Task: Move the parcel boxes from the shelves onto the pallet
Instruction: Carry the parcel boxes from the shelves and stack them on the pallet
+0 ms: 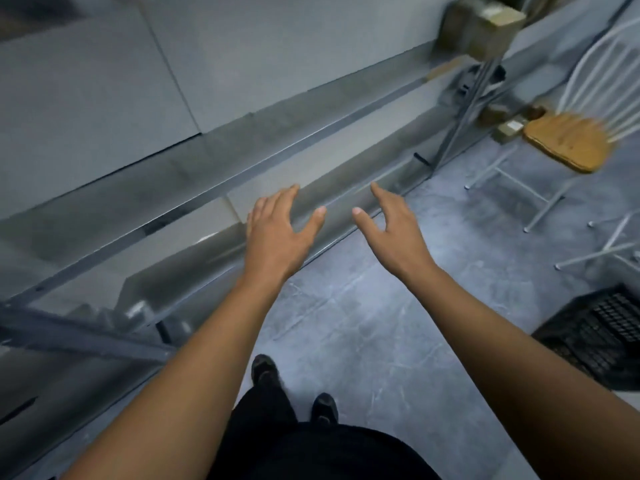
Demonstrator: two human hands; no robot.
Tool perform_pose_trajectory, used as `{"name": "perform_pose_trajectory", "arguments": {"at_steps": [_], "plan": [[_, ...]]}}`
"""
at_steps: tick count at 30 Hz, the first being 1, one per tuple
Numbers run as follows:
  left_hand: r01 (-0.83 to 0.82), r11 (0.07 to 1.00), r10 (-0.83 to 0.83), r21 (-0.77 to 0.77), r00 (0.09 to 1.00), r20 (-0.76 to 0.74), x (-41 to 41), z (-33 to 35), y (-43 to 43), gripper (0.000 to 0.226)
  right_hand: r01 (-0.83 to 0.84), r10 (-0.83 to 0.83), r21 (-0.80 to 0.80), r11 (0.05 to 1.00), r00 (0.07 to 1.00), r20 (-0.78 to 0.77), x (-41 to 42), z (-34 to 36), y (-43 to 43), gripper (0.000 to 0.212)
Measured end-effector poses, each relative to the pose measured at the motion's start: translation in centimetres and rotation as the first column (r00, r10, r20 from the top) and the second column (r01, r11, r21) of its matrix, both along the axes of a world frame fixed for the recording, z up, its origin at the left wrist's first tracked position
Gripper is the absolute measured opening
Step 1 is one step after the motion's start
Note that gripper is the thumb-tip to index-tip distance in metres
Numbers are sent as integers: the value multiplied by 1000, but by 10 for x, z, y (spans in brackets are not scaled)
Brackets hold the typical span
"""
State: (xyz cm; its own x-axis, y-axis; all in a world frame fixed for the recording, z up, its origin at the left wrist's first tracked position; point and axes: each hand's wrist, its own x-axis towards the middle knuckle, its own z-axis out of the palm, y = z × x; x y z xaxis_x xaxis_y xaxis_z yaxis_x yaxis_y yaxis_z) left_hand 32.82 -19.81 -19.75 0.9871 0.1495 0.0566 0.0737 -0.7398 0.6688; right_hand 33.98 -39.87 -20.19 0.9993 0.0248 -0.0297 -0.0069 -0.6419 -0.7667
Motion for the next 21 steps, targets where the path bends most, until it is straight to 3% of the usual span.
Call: {"name": "perform_pose_trajectory", "arguments": {"at_steps": [11,16,21], "plan": [[272,962,-273,-23,961,-42,174,-38,-147,71,241,-244,-72,968,968,-49,118,-27,-141,71],[319,945,-324,-80,943,-75,273,-40,-207,72,265,-279,-123,956,953,-117,199,-25,-193,72],[363,927,-368,-93,929,-44,361,-28,-264,72,329,-341,-129,935,937,-77,281,-13,-250,72]]}}
